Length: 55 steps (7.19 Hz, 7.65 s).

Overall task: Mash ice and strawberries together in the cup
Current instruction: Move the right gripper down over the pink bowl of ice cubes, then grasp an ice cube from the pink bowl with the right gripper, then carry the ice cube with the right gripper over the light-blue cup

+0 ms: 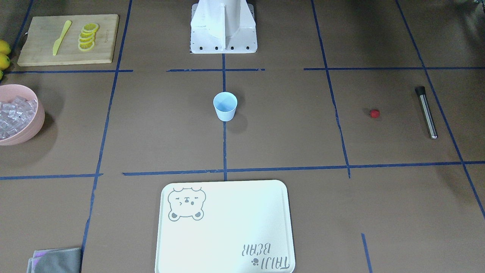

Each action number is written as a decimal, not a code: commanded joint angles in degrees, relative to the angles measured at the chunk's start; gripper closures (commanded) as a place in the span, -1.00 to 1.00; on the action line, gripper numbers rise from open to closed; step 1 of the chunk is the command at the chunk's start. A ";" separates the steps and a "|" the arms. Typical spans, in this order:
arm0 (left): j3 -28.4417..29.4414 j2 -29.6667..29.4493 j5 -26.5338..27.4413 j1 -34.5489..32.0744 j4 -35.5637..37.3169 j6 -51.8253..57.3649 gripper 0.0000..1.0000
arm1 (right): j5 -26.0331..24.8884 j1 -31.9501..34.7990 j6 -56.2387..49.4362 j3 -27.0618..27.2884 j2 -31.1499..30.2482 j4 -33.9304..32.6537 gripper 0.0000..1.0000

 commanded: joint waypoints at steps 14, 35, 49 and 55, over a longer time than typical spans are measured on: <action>0.04 0.16 -0.09 0.09 0.09 0.00 -1.00 | -5.23 -27.59 28.83 -1.62 3.74 25.76 -0.78; 0.04 0.25 -0.09 0.09 0.09 0.09 -1.00 | -5.33 -25.84 26.71 10.59 11.02 9.76 0.65; 0.04 0.60 -3.26 0.09 0.09 0.09 -1.00 | -28.68 -62.74 81.11 -7.05 58.22 -3.60 1.00; 0.13 0.60 -3.26 0.09 0.09 0.09 -1.00 | -31.07 -66.01 82.10 -14.20 57.89 3.43 0.89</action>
